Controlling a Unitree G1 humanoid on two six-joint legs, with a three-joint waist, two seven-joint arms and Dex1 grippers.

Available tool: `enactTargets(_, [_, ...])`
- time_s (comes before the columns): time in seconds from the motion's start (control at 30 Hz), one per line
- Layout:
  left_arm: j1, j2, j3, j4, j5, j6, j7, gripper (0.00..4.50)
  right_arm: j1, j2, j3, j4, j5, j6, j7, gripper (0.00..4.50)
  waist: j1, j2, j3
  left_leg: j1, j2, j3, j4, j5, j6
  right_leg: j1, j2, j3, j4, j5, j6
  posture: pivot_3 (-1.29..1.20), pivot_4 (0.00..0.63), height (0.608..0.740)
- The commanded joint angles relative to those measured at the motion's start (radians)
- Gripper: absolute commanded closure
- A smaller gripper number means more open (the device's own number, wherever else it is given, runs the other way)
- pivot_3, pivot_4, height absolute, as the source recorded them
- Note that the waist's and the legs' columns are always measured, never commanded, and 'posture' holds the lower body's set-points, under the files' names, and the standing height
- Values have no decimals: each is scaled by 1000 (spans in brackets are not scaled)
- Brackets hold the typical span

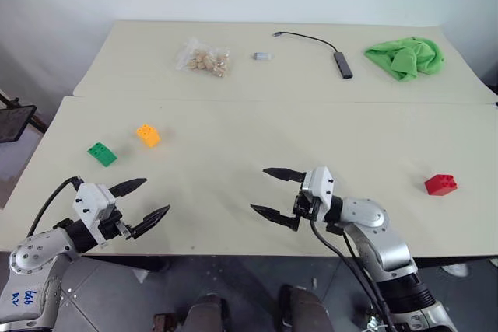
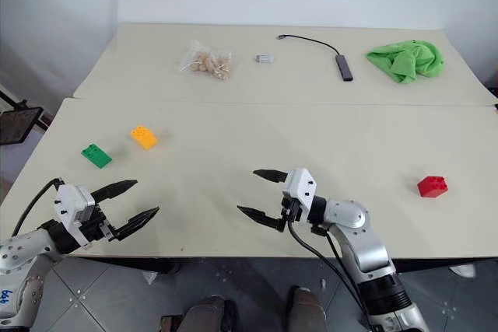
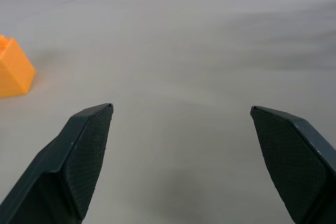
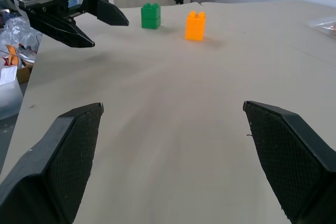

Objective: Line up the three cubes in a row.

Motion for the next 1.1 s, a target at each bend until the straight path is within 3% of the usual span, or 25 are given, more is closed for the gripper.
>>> enactTargets(0.03, [-13,-8,26,-28,-11,0,23,24,-15,-4,-23,-20,10,-24,3,0,0,0,0,0,0,0,0,0,0,0,0,0,0,0,0,0,150,740])
enactTargets(0.27, [-26,3,-63,-107,-61,85,-67,24,42,-70,-174,-153,137,65,-29,0,5,0,0,-1,0,0,0,0,0,0,0,0,0,0,0,0,150,740])
enactTargets(0.47, [-170,-34,-205,-93,-34,98,-106,24,286,-281,-645,-339,300,233,-136,0,36,-1,-1,-2,-1,0,1,0,1,0,-1,0,-1,0,0,0,150,740])
enactTargets(0.67, [-305,-75,-333,-60,-42,135,-180,24,535,-257,-1046,-281,339,240,-200,0,29,-2,-1,0,-1,2,1,0,1,1,0,1,-1,0,0,0,150,740])
enactTargets(0.77, [-358,-107,-362,-39,-43,142,-186,24,672,-218,-1161,-196,353,259,-193,0,30,-2,-2,0,-1,2,1,0,1,1,0,2,-1,0,0,0,150,740])
enactTargets(0.93, [-382,-146,-398,-20,-15,126,-188,24,746,-222,-1161,-120,319,252,-194,0,20,0,-3,1,-2,3,1,0,2,2,0,3,-4,0,0,0,150,740])
enactTargets(1.0, [-378,-147,-404,-26,-10,133,-189,24,716,-246,-1137,-106,311,262,-209,0,4,0,-3,3,-2,7,1,0,3,3,0,7,-4,0,0,0,150,740])
enactTargets(1.1, [-355,-119,-403,-53,-15,150,-211,24,594,-305,-1089,-169,415,439,-322,0,-9,0,-3,9,-2,8,1,0,3,3,0,15,-1,1,0,0,150,740])
